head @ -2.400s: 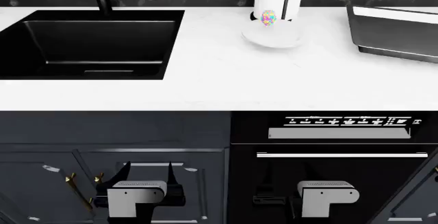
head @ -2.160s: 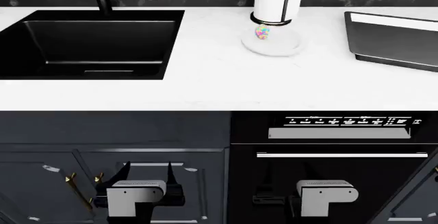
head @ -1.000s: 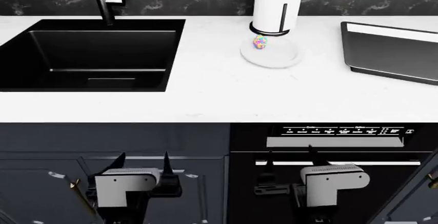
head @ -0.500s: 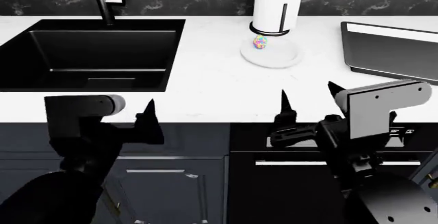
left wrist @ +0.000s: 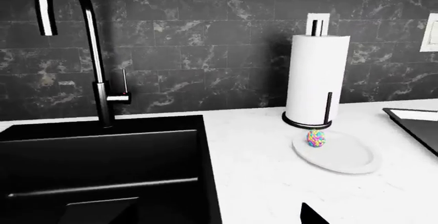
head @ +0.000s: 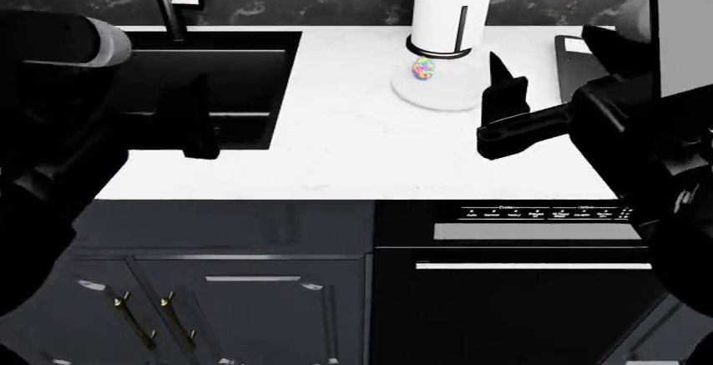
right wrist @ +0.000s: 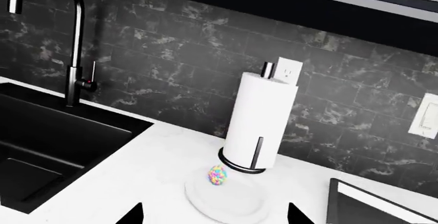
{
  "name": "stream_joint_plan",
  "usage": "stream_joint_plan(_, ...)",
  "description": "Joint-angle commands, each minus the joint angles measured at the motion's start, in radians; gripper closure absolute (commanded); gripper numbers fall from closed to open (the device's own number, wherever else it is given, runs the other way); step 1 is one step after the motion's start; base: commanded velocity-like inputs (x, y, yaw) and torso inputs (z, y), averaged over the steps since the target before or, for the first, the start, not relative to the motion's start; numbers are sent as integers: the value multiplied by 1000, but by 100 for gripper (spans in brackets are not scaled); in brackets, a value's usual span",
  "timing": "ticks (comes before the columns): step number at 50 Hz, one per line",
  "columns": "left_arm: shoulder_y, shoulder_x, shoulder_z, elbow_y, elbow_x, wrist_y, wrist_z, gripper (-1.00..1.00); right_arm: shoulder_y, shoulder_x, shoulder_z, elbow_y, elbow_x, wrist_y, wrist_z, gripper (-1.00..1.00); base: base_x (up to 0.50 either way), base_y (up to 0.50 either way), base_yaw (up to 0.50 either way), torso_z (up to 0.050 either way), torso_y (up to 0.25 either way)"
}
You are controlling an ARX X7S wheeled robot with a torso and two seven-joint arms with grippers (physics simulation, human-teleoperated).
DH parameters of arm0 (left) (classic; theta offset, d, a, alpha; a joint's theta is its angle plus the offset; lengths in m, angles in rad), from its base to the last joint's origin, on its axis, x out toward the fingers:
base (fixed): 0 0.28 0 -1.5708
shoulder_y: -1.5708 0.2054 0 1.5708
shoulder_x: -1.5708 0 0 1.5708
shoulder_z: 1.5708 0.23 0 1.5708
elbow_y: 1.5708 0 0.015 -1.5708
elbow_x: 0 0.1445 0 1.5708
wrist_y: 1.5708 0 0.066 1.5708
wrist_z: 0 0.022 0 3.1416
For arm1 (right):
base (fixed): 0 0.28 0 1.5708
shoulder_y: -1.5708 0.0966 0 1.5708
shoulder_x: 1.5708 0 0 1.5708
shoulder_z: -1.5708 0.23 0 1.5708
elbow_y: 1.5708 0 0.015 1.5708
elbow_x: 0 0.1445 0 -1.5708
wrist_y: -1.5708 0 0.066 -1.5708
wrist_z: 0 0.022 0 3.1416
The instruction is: Move the dessert items from the plate to the tray.
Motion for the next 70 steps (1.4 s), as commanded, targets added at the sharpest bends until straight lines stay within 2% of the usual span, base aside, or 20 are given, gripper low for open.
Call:
stream_joint_plan(1, -140, -83, 53, -85, -229, -2, -177, -100, 175, 97, -58, 97, 277, 7, 212, -100, 0, 0, 0, 0, 0)
stream_joint_plan(8, -208, -109, 91, -132, -248, 16, -184, -100, 212, 131, -75, 123, 320, -18, 247, -100, 0, 200, 0, 0, 0)
stream_joint_plan(14, -201, -112, 104, -140, -214, 36, -157, -100, 206, 160, -63, 117, 340, -42, 257, -100, 0, 500, 0, 0, 0)
stream_joint_plan(27, -224, -128, 142, -153, -186, 60, -132, -100, 255, 200, -128, 155, 393, -41, 281, -100, 0, 500, 0, 0, 0)
stream_joint_plan(70, -195, -185, 161, -152, -223, 135, -156, -100, 251, 221, -196, 159, 378, -119, 255, -100, 2, 500, 0, 0, 0)
